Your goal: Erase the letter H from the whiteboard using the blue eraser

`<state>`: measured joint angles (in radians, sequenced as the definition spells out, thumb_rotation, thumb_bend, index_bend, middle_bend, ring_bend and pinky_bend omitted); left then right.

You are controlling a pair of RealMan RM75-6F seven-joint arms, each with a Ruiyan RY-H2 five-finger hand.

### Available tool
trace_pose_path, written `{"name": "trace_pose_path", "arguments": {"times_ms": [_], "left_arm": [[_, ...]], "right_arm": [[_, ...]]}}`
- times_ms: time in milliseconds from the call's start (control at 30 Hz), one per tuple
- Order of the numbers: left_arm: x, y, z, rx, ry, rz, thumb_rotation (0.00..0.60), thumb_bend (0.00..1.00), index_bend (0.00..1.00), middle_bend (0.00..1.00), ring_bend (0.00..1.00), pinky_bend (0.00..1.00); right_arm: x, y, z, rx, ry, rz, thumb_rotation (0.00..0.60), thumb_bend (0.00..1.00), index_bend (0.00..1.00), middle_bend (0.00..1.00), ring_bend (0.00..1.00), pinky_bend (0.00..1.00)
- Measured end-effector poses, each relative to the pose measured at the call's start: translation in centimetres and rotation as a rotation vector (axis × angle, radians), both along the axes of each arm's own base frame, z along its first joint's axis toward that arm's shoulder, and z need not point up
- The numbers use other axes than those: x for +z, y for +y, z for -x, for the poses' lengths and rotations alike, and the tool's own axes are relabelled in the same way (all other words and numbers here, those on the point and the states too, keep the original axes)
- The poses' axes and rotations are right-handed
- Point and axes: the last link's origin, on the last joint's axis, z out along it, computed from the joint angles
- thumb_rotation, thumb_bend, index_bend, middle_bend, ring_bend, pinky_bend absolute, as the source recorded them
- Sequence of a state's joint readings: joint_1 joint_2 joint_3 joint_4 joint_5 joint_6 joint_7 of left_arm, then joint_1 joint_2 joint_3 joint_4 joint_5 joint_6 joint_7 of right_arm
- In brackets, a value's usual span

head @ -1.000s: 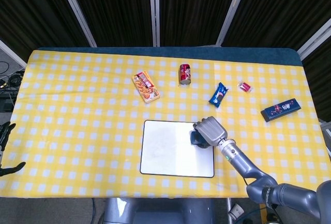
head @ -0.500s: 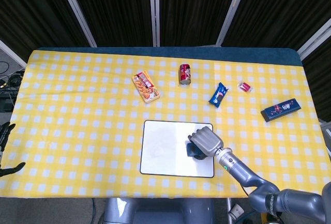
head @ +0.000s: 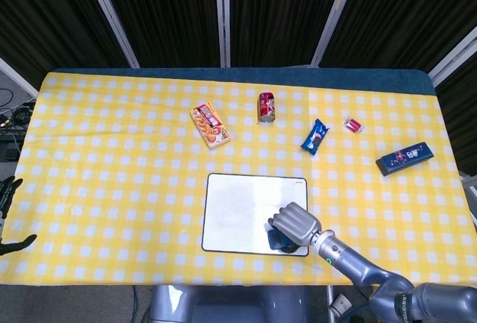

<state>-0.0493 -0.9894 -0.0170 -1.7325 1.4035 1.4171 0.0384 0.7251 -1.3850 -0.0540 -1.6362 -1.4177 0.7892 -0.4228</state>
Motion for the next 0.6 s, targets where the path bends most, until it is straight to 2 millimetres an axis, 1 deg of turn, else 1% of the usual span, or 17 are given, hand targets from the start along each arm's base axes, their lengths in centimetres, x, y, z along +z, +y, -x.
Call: {"name": "trace_pose_path", "arguments": {"times_ms": [100,200,267,333,433,600], "left_arm": [[0.0,0.0,0.0,0.000,-0.001,0.000,0.600,0.00,0.00,0.00,0.00,0.00],[0.1,0.0,0.0,0.001,-0.005,-0.002,0.600,0.00,0.00,0.00,0.00,0.00],[0.2,0.0,0.0,0.002,-0.009,-0.003,0.600,0.00,0.00,0.00,0.00,0.00],[0.3,0.0,0.0,-0.001,-0.011,-0.004,0.600,0.00,0.00,0.00,0.00,0.00],[0.3,-0.1,-0.1,-0.007,-0.013,-0.002,0.600,0.00,0.00,0.00,0.00,0.00],[0.3,-0.2,-0.3,-0.017,-0.018,-0.003,0.600,0.00,0.00,0.00,0.00,0.00]], "right_arm": [[0.7,-0.6,0.0,-0.003,-0.022,0.037,0.600,0.37,0.51,0.56,0.49,0.59],[2.1,-1.6,0.2,-0.009,-0.045,0.093,0.600,0.36,0.51,0.55,0.49,0.59],[3.5,-2.5,0.7,-0.017,-0.061,0.146,0.600,0.37,0.51,0.55,0.49,0.59],[4.8,-3.5,1.6,-0.036,-0.062,0.198,0.600,0.37,0.51,0.55,0.49,0.59],[6.0,-4.4,3.2,-0.057,-0.034,0.246,0.600,0.37,0.51,0.55,0.49,0.59],[6.9,-5.2,6.3,-0.095,0.020,0.291,0.600,0.36,0.51,0.55,0.49,0.59]]}}
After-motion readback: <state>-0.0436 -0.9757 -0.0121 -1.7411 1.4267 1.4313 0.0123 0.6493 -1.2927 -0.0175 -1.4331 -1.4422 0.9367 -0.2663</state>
